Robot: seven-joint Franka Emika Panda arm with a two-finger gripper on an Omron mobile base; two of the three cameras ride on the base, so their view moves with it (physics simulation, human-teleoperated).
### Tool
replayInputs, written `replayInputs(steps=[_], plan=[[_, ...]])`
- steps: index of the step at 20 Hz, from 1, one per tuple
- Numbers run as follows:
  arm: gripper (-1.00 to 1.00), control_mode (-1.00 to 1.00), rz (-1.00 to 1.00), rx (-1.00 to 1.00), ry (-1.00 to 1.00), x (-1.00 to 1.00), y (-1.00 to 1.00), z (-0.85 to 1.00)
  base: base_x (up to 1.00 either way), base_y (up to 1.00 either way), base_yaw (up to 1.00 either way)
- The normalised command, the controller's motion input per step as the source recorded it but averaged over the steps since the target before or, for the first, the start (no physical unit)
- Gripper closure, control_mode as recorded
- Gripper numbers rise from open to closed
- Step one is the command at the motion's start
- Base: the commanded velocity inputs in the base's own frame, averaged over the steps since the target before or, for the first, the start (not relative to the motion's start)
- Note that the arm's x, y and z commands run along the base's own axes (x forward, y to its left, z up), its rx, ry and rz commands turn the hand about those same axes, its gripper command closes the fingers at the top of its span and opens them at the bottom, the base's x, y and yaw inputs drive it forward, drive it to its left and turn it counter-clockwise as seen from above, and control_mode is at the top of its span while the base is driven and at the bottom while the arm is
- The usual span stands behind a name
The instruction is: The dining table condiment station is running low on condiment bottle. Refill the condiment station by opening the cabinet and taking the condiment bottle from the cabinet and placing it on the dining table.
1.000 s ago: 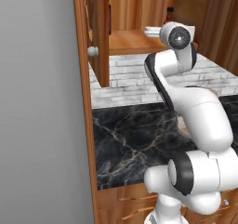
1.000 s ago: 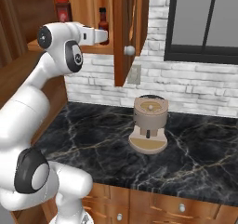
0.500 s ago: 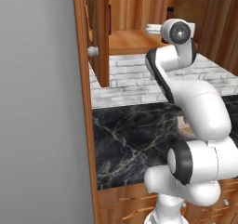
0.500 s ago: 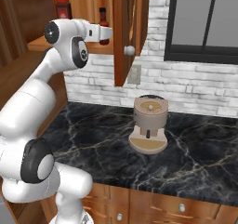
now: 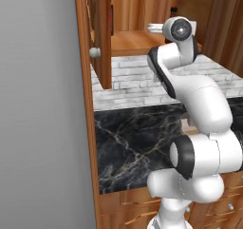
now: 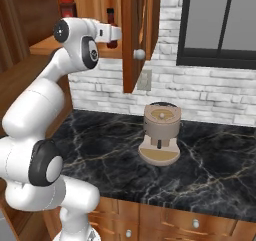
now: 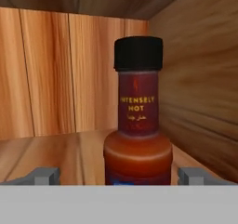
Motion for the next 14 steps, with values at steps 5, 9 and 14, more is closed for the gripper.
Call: replayInputs(steps=[5,9,14], plan=[[-1.00,-1.00,0.00,0.00,0.00,0.00,-0.15,0.00,0.00,0.00,0.00],[1.00,-1.00,0.00,0.00,0.01,0.00,-0.02,0.00,0.00,0.00,0.00],[1.00,-1.00,0.00,0.00,0.05,0.07,0.00,0.00,0.00,0.00,0.00]])
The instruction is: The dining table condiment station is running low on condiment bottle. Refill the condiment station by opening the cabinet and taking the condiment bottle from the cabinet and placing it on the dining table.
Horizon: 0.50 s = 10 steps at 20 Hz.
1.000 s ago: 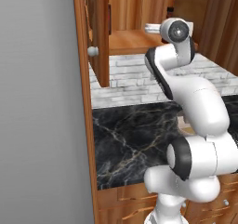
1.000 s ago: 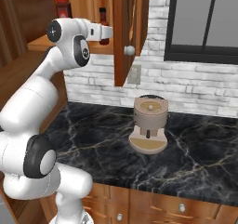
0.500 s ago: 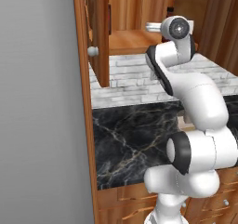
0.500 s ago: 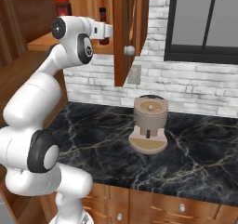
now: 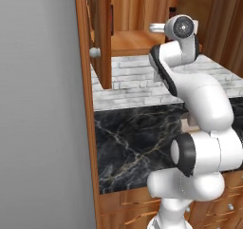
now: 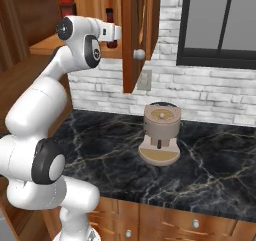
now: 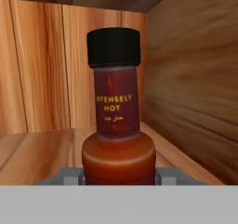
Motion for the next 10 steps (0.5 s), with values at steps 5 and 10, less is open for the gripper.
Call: replayInputs(steps=[5,10], plan=[[1.00,-1.00,0.00,0.00,0.01,0.16,0.00,0.00,0.00,0.00,0.00],[1.00,-1.00,0.00,0.00,0.02,0.09,0.00,0.00,0.00,0.00,0.00]])
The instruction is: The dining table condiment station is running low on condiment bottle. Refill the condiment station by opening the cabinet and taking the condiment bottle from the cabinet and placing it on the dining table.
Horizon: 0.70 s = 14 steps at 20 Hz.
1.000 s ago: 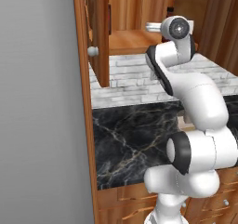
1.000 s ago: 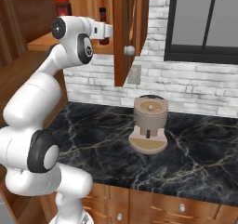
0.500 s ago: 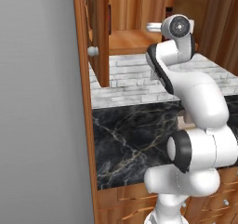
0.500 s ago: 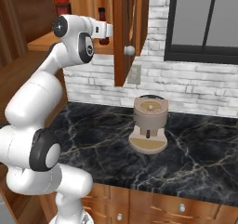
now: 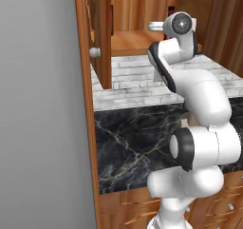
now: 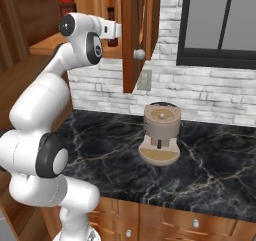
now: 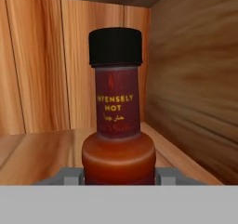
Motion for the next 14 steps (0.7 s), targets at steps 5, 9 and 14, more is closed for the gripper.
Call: replayInputs(steps=[5,9,14], plan=[[1.00,-1.00,0.00,0.00,0.00,0.00,0.01,0.00,0.00,0.00,0.00],[1.00,-1.00,0.00,0.02,0.00,-0.02,0.00,0.00,0.00,0.00,0.00],[1.00,-1.00,0.00,0.07,-0.01,-0.24,0.00,0.07,0.00,0.00,0.00]])
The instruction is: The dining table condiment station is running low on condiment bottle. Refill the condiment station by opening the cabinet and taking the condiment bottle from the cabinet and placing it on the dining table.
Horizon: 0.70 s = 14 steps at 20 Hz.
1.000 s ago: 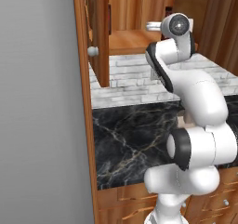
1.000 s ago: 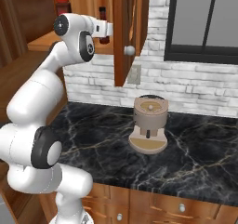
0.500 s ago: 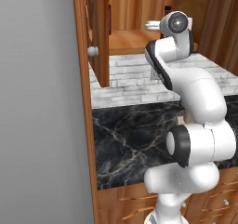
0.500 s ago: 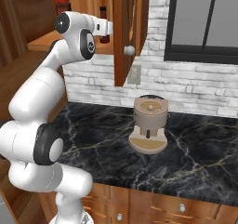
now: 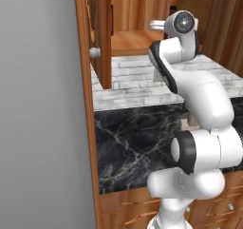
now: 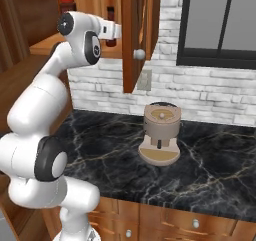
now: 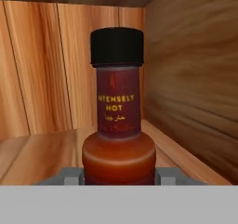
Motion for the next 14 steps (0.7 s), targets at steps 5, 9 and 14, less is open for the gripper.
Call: replayInputs(steps=[5,9,14], plan=[[1.00,-1.00,0.00,0.06,-0.04,-0.79,0.03,0.27,0.00,0.00,0.00],[1.00,-1.00,0.00,0.00,0.04,-0.77,0.27,0.47,0.00,0.00,0.00],[1.00,-1.00,0.01,0.00,0.06,-0.94,0.40,0.11,0.00,0.00,0.00]])
